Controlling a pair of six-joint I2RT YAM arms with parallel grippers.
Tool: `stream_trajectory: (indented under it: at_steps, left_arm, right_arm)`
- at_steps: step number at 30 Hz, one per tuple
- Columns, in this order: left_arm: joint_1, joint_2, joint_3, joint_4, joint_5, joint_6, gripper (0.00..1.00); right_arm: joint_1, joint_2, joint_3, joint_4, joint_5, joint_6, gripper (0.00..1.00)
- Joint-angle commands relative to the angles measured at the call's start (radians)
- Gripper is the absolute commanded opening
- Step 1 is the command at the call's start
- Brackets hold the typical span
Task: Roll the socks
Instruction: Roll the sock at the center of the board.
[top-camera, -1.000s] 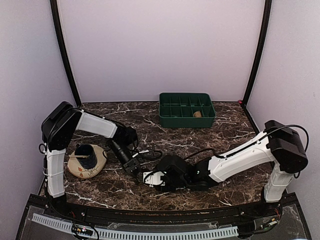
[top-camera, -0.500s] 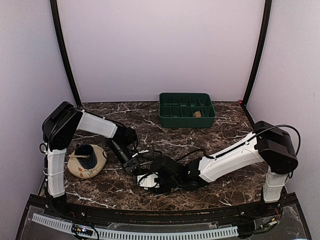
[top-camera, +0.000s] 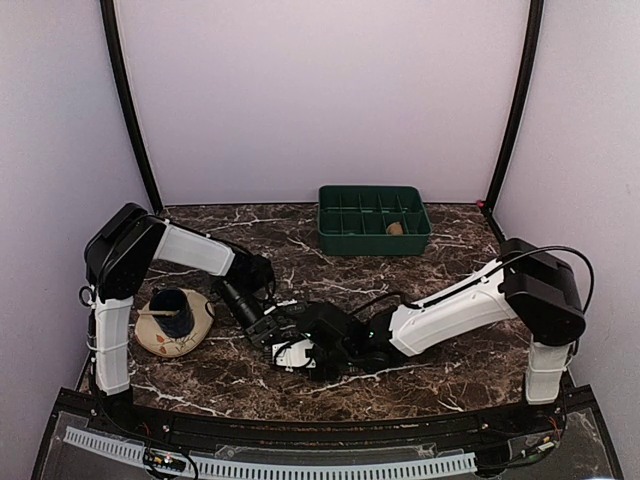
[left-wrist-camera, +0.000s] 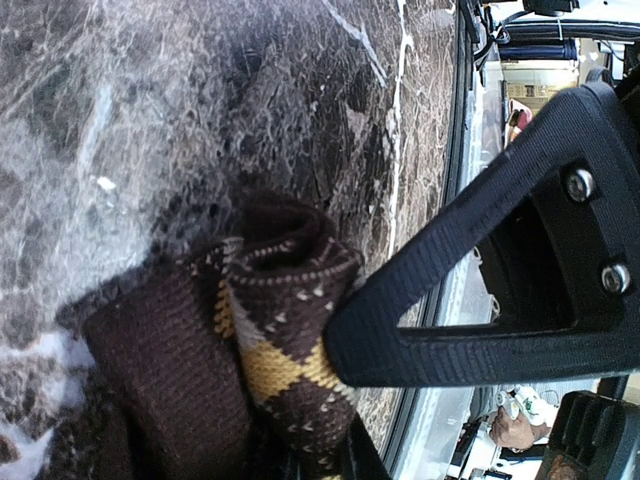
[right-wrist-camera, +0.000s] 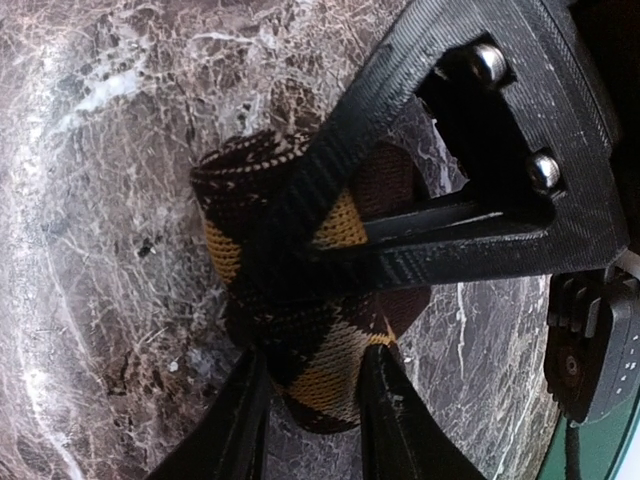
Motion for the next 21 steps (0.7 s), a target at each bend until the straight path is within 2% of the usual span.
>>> stream_trajectory:
  at_steps: [1, 3, 8, 11, 13, 18, 21]
  left_arm:
    - [0.005, 0.014, 0.016, -0.023, -0.030, 0.027, 0.00]
    - [0.006, 0.013, 0.020, -0.025, -0.028, 0.029, 0.00]
    - [0.007, 0.011, 0.023, -0.029, -0.025, 0.029, 0.00]
    - [0.007, 0.012, 0.024, -0.032, -0.020, 0.030, 0.00]
    - [0.007, 0.011, 0.025, -0.033, -0.021, 0.030, 0.00]
    - [0.008, 0.006, 0.024, -0.024, -0.042, 0.013, 0.02]
    - [0.008, -0.014, 0.018, -0.002, -0.084, -0.019, 0.05]
  right_arm:
    - [-0.028, 0.036, 0.016, -0.058, -0.021, 0.013, 0.28]
    - [-0.035, 0.040, 0.012, -0.063, -0.024, 0.014, 0.28]
    - [-0.039, 0.043, 0.007, -0.057, -0.022, 0.011, 0.37]
    - [-0.044, 0.056, 0.013, -0.059, -0.025, 0.007, 0.38]
    - [-0.047, 0.063, 0.022, -0.068, -0.036, 0.006, 0.32]
    - [-0.064, 0.079, 0.039, -0.121, -0.071, 0.018, 0.02]
    - [-0.072, 0.082, 0.075, -0.155, -0.094, 0.034, 0.00]
